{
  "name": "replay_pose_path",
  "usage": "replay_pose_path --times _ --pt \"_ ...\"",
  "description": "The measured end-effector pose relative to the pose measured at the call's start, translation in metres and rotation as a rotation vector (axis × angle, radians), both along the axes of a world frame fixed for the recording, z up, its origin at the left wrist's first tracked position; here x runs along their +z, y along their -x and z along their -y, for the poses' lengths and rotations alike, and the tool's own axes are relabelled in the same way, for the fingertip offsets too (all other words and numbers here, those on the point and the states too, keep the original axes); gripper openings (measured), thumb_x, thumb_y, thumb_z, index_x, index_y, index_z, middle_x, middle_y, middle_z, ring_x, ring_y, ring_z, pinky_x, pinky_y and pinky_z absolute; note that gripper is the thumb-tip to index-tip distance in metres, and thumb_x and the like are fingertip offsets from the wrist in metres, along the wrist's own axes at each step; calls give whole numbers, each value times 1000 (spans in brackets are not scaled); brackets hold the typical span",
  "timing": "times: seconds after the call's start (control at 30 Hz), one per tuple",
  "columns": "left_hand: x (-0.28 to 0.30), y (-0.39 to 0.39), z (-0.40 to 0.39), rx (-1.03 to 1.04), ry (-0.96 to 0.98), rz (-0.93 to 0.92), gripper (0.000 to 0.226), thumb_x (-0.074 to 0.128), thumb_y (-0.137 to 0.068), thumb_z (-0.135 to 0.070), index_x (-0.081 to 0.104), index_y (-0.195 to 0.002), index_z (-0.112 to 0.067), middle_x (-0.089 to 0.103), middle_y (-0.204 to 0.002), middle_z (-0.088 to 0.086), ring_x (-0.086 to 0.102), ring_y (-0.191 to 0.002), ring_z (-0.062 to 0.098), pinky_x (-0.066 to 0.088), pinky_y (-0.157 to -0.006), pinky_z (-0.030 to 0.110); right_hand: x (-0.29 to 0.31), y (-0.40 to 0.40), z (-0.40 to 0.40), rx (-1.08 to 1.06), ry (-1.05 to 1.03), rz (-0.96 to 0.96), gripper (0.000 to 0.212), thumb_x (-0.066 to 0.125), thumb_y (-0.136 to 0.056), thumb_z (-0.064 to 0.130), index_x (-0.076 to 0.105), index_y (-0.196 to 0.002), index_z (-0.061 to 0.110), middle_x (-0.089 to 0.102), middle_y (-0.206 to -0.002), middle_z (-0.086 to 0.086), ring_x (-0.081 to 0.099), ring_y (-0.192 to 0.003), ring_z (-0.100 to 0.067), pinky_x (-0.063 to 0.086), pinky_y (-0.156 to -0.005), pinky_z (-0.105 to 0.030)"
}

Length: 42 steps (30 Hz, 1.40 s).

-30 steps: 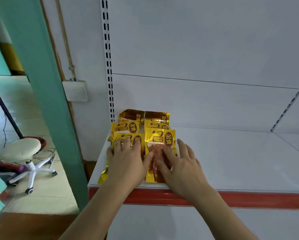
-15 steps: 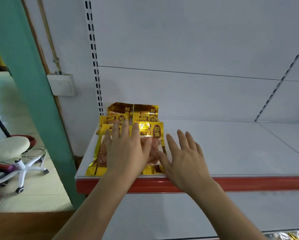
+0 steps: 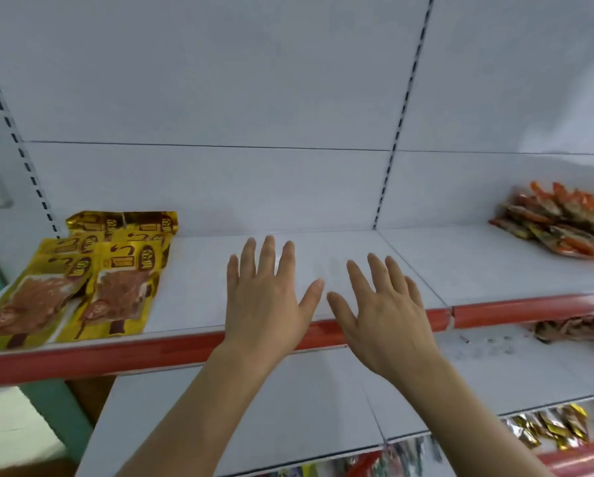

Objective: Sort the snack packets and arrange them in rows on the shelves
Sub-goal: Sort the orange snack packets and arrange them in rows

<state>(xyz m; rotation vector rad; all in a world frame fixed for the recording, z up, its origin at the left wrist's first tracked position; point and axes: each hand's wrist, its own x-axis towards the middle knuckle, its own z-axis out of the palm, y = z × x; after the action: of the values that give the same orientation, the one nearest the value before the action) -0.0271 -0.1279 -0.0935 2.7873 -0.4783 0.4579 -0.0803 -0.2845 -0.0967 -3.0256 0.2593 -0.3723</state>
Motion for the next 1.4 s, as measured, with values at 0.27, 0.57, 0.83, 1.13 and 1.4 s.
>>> replay_pose_path --times 0.27,0.57,0.83,1.13,1.4 --pt "8 16 175 -178 -19 -23 76 20 -104 -64 0 -165 -23 -5 -174 6 -12 -159 30 -5 -129 50 3 44 160 -203 -30 -22 71 17 -100 63 9 -160 27 2 -168 -7 -7 -155 -29 7 -125 -49" --pt "8 -6 359 -354 -51 -10 76 21 -104 -64 5 -166 -22 -2 -174 8 -10 -159 32 -5 -128 52 11 40 325 -371 -14 9 73 17 -98 67 12 -159 28 5 -168 -6 -5 -155 -28 8 -125 -48" --pt "18 -30 499 -442 -47 8 77 21 -103 -66 8 -165 -23 7 -173 6 -1 -159 32 2 -128 53 15 25 459 -430 -49 65 70 20 -100 65 16 -159 28 13 -167 -6 -1 -155 -27 11 -124 -46" --pt "2 -49 623 -347 84 99 79 20 -96 -61 46 -151 -12 47 -154 15 37 -147 36 33 -119 55 3 -22 614 -285 -121 155 63 31 -104 50 28 -155 13 38 -156 -12 26 -147 -31 22 -122 -41" --pt "2 -49 684 -221 177 150 56 33 -97 -42 67 -127 -8 70 -118 8 63 -110 31 55 -92 46 8 -68 675 -139 -192 -11 74 33 -100 58 19 -157 12 39 -153 -18 36 -140 -38 32 -113 -46"
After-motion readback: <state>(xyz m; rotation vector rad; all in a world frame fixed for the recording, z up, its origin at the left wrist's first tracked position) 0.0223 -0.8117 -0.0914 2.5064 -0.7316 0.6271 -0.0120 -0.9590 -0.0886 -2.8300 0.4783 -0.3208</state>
